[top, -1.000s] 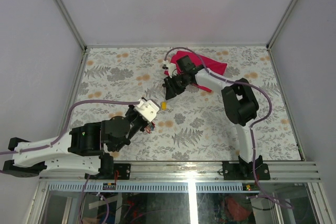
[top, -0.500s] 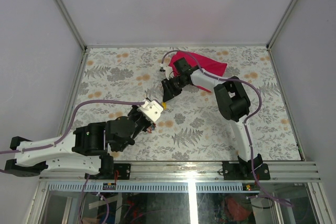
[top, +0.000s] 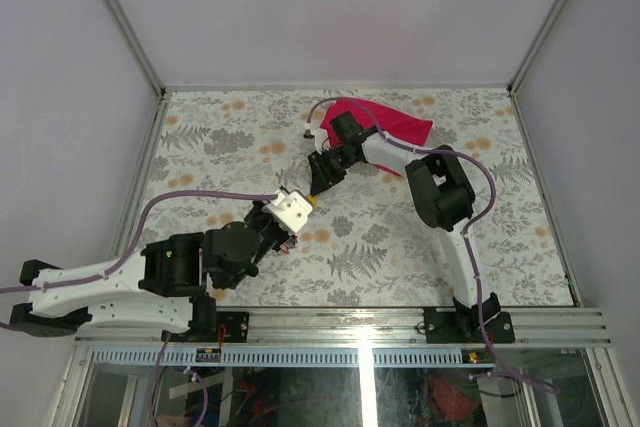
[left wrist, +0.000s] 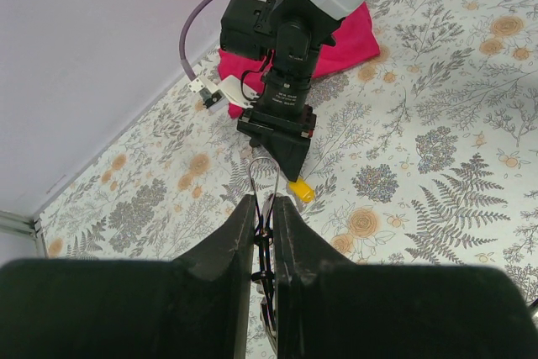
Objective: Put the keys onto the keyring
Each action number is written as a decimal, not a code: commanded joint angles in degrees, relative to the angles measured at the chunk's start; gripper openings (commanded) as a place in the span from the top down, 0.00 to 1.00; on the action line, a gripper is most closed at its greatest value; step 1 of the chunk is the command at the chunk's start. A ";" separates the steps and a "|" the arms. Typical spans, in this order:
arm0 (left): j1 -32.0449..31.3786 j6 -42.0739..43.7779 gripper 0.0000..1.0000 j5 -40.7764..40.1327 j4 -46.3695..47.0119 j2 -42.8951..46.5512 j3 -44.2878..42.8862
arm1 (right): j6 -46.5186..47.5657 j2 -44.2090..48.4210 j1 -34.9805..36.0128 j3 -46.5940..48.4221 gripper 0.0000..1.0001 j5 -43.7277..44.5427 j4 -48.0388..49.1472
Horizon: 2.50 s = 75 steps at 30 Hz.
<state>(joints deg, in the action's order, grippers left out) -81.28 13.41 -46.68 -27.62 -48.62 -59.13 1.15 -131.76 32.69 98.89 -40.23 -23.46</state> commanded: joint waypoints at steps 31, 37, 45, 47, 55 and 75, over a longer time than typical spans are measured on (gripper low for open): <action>0.69 1.38 1.00 0.92 3.77 -1.51 -3.06 | 0.26 23.58 0.18 -18.56 1.00 10.23 5.01; 0.66 1.71 1.00 2.84 4.26 -2.38 -3.98 | -4.42 33.42 0.18 -24.91 1.00 27.00 -2.49; 0.68 2.63 1.00 7.93 5.31 -4.09 -5.17 | -4.98 56.93 0.18 -38.73 1.00 13.34 4.19; 0.71 3.51 1.00 9.30 5.96 -4.52 -5.24 | -5.71 61.94 0.18 -40.16 1.00 12.29 5.74; 0.68 8.96 1.00 16.24 9.34 -7.00 -6.03 | -5.12 74.51 0.18 -39.93 1.00 7.54 5.24; 0.68 11.41 1.00 33.10 8.22 -10.54 -10.74 | 10.00 82.28 0.20 -31.54 1.00 -7.12 -4.47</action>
<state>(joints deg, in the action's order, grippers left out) -80.88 23.20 -17.26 -22.50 -58.65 -66.96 5.96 -48.01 32.64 62.78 -42.13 -24.12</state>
